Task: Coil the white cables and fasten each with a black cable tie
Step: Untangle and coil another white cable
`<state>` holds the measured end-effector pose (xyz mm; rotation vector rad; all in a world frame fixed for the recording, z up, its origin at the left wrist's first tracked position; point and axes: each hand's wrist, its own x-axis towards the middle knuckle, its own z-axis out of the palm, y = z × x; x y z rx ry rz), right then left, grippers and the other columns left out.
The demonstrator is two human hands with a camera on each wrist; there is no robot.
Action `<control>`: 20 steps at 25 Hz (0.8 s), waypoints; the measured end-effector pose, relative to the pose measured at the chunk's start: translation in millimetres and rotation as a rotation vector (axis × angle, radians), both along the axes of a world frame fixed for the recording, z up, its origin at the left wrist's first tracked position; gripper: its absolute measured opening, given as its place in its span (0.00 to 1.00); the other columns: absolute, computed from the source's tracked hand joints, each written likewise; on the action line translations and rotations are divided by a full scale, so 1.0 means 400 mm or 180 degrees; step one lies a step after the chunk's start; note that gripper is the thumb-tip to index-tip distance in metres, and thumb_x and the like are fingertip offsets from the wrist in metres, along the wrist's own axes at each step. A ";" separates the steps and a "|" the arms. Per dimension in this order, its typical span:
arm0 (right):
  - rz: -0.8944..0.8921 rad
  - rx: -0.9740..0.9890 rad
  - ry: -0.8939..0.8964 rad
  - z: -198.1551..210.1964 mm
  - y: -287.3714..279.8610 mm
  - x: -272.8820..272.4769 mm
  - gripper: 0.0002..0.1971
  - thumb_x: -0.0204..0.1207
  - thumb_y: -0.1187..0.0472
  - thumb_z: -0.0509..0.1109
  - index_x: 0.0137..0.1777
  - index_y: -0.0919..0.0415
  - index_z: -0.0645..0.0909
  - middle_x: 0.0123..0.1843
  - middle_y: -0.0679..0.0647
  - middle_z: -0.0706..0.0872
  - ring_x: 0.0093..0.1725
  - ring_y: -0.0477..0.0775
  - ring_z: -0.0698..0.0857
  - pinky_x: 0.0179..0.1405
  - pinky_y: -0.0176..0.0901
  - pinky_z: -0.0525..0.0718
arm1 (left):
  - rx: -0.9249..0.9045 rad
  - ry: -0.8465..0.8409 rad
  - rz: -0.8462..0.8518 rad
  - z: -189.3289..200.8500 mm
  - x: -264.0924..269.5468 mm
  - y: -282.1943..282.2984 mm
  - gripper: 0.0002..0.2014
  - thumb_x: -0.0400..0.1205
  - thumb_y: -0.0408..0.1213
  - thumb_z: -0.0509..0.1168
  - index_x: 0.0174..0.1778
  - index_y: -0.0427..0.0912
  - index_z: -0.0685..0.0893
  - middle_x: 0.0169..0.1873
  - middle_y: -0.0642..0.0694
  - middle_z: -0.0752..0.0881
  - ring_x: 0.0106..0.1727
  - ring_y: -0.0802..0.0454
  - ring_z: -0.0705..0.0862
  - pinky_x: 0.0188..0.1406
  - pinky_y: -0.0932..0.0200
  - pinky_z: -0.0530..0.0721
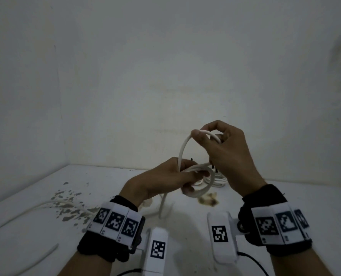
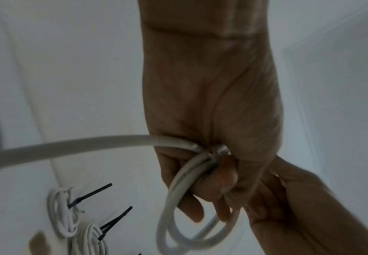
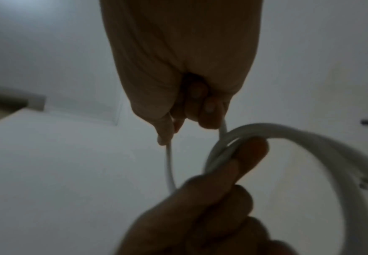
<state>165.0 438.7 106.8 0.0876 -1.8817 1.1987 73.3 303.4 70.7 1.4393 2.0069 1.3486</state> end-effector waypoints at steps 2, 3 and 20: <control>-0.0046 0.0222 0.0035 0.005 0.014 0.007 0.12 0.74 0.53 0.80 0.41 0.60 0.85 0.21 0.47 0.73 0.23 0.46 0.68 0.27 0.42 0.71 | 0.0103 0.0351 0.0183 -0.004 -0.002 0.009 0.13 0.87 0.41 0.61 0.63 0.43 0.86 0.49 0.44 0.90 0.46 0.52 0.90 0.54 0.53 0.89; -0.0074 0.0345 0.0031 0.006 0.025 0.011 0.12 0.74 0.52 0.80 0.40 0.59 0.85 0.20 0.46 0.73 0.22 0.46 0.68 0.26 0.42 0.71 | 0.0164 0.0513 0.0245 -0.007 -0.006 0.010 0.14 0.88 0.41 0.60 0.65 0.45 0.85 0.53 0.44 0.90 0.51 0.52 0.90 0.59 0.51 0.87; -0.0947 0.0246 -0.0272 -0.057 0.054 -0.052 0.15 0.74 0.42 0.76 0.34 0.52 0.85 0.18 0.47 0.74 0.20 0.46 0.71 0.27 0.45 0.75 | 0.0581 -0.1524 0.0487 -0.001 -0.037 -0.018 0.18 0.86 0.52 0.61 0.33 0.46 0.71 0.25 0.52 0.57 0.22 0.56 0.56 0.27 0.61 0.68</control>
